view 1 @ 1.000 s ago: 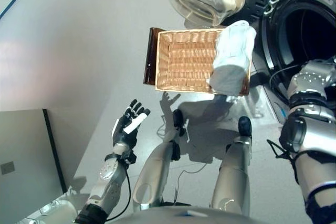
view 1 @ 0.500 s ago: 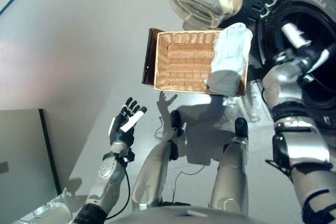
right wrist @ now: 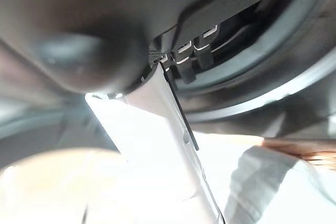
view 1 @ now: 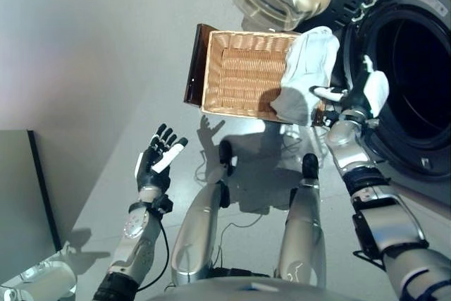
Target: Pick up the clothes and place them into the washing machine
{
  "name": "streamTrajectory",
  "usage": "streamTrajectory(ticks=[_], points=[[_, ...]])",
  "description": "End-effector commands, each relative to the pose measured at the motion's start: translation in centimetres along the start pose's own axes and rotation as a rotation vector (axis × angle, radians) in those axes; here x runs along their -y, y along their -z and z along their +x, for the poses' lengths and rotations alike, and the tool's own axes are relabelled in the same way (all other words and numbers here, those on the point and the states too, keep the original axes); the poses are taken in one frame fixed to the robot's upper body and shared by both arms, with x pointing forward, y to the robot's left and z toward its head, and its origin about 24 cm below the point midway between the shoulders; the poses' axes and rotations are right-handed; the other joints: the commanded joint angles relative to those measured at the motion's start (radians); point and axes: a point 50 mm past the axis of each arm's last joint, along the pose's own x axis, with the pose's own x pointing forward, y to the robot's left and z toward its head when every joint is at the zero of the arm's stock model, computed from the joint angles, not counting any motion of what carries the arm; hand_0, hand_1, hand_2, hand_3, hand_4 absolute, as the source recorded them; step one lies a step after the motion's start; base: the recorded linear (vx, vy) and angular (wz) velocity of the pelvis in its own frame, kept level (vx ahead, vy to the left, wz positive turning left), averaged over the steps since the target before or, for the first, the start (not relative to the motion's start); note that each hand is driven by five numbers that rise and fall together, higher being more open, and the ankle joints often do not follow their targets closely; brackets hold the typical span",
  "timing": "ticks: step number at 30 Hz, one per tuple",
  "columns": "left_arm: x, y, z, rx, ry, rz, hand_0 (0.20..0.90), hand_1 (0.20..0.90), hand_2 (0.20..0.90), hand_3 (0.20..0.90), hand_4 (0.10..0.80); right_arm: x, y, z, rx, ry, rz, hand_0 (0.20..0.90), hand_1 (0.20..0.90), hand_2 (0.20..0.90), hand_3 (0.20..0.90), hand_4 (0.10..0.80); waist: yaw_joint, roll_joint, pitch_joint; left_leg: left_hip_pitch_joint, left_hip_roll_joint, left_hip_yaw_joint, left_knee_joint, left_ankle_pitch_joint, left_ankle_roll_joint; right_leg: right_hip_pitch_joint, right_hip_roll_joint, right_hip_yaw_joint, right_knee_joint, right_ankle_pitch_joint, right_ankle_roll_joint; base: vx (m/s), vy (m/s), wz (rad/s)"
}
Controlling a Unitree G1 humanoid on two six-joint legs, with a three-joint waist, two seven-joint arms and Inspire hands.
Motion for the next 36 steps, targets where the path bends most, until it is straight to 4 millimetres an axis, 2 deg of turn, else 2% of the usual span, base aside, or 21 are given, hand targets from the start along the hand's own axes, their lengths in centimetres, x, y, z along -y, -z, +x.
streamTrajectory(ticks=[1, 6, 10, 14, 15, 17, 18, 19, 20, 25, 30, 31, 36], points=[[-0.8, -4.1, -0.4, 0.202, 0.036, 0.072, 0.9, 0.9, 0.9, 0.9, 0.8, 3.2, -3.7, 2.0, 0.261, 0.109, -0.179, 0.9, 0.9, 0.9, 0.9, 0.8, 0.025, -0.012, -0.03, -0.022, 0.022, 0.015, 0.13, -0.146, -0.04, 0.017, 0.04, -0.011, -0.069, 0.038, -0.109, 0.006, 0.018, 0.05], [-0.9, -4.2, -0.4, 0.211, 0.046, 0.089, 0.9, 0.9, 0.9, 0.9, 0.8, 3.5, -5.3, 2.4, 0.422, 0.066, -0.415, 0.9, 0.9, 0.9, 0.9, 0.8, 0.03, -0.031, -0.026, -0.026, 0.026, 0.011, 0.135, -0.145, -0.044, 0.017, 0.041, -0.017, -0.065, 0.038, -0.11, 0.0, 0.002, 0.01], [-1.1, -4.2, -0.5, 0.208, 0.062, 0.113, 0.9, 0.9, 0.9, 0.9, 0.8, 4.4, -6.1, 3.2, 0.552, 0.064, -0.678, 0.9, 0.9, 0.9, 0.9, 0.8, 0.037, -0.046, -0.023, -0.03, 0.03, 0.005, 0.131, -0.138, -0.047, 0.015, 0.042, -0.022, -0.068, 0.044, -0.109, 0.0, 0.0, 0.01], [-1.3, -4.1, -0.7, 0.197, 0.08, 0.141, 0.9, 0.9, 0.9, 0.9, 0.8, 4.6, -7.1, 3.7, 0.715, 0.032, -1.025, 0.9, 0.9, 0.9, 0.9, 0.8, 0.046, -0.061, -0.021, -0.033, 0.033, 0.002, 0.133, -0.137, -0.05, 0.015, 0.041, -0.028, -0.068, 0.043, -0.108, 0.0, 0.002, 0.07], [-1.3, -4.1, -0.7, 0.197, 0.08, 0.141, 0.9, 0.9, 0.9, 0.9, 0.8, 4.6, -7.1, 3.8, 0.715, 0.032, -1.025, 0.9, 0.9, 0.9, 0.9, 0.8, 0.045, -0.061, -0.022, -0.034, 0.033, 0.002, 0.132, -0.136, -0.05, 0.014, 0.041, -0.028, -0.068, 0.044, -0.108, 0.002, 0.0, 0.08], [-1.4, -4.0, -0.8, 0.188, 0.102, 0.159, 0.9, 0.9, 0.9, 0.9, 0.8, 4.5, -7.8, 3.9, 0.848, -0.01, -1.266, 0.9, 0.9, 0.9, 0.9, 0.8, 0.053, -0.073, -0.021, -0.033, 0.032, -0.003, 0.136, -0.141, -0.054, 0.018, 0.04, -0.032, -0.069, 0.039, -0.106, 0.008, 0.004, 0.05], [-1.3, -4.0, -0.8, 0.19, 0.101, 0.157, 0.9, 0.9, 0.9, 0.9, 0.8, 4.5, -7.9, 3.9, 0.85, -0.009, -1.267, 0.9, 0.9, 0.9, 0.9, 0.8, 0.052, -0.072, -0.021, -0.037, 0.033, -0.003, 0.134, -0.136, -0.054, 0.015, 0.04, -0.031, -0.071, 0.044, -0.106, 0.0, 0.0, 0.0], [-1.4, -3.9, -0.9, 0.177, 0.112, 0.165, 0.9, 0.9, 0.9, 0.9, 0.8, 4.7, -8.3, 4.1, 0.908, -0.034, -1.386, 0.9, 0.9, 0.9, 0.9, 0.8, 0.055, -0.079, -0.022, -0.041, 0.034, -0.006, 0.137, -0.134, -0.055, 0.011, 0.039, -0.034, -0.07, 0.045, -0.106, 0.0, 0.0, 0.0], [-1.3, -3.8, -0.9, 0.175, 0.113, 0.165, 0.9, 0.9, 0.9, 0.9, 0.8, 4.5, -8.1, 4.1, 0.909, -0.056, -1.41, 0.9, 0.9, 0.9, 0.9, 0.8, 0.058, -0.081, -0.022, -0.042, 0.034, -0.007, 0.137, -0.133, -0.055, 0.011, 0.038, -0.036, -0.072, 0.045, -0.105, 0.006, 0.003, 0.04], [-1.2, -3.8, -0.8, 0.169, 0.116, 0.167, 0.9, 0.9, 0.9, 0.9, 0.8, 4.1, -9.6, 4.1, 0.977, -0.087, -1.482, 0.9, 0.9, 0.9, 0.9, 0.8, 0.064, -0.093, -0.02, -0.044, 0.035, -0.012, 0.132, -0.129, -0.057, 0.012, 0.038, -0.04, -0.079, 0.045, -0.105, 0.005, 0.004, 0.04], [-1.0, -3.9, -0.7, 0.177, 0.11, 0.162, 0.9, 0.9, 0.9, 0.9, 0.8, 3.8, -11.0, 4.1, 1.006, -0.085, -1.485, 0.9, 0.9, 0.9, 0.9, 0.8, 0.067, -0.099, -0.013, -0.047, 0.036, -0.016, 0.131, -0.126, -0.057, 0.013, 0.037, -0.043, -0.079, 0.045, -0.107, 0.004, -0.001, 0.03], [-1.0, -4.0, -0.6, 0.182, 0.108, 0.163, 0.9, 0.9, 0.9, 0.9, 0.8, 3.5, -11.8, 3.9, 1.026, -0.083, -1.479, 0.9, 0.9, 0.9, 0.9, 0.8, 0.07, -0.099, -0.011, -0.05, 0.035, -0.019, 0.131, -0.125, -0.058, 0.012, 0.037, -0.046, -0.079, 0.044, -0.107, 0.0, 0.0, 0.0], [-0.9, -4.1, -0.6, 0.194, 0.102, 0.154, 0.9, 0.9, 0.9, 0.9, 0.8, 3.4, -12.6, 4.0, 1.03, -0.086, -1.474, 0.9, 0.9, 0.9, 0.9, 0.8, 0.077, -0.1, -0.004, -0.049, 0.034, -0.023, 0.119, -0.119, -0.058, 0.014, 0.035, -0.052, -0.086, 0.045, -0.107, 0.0, 0.0, 0.0]])
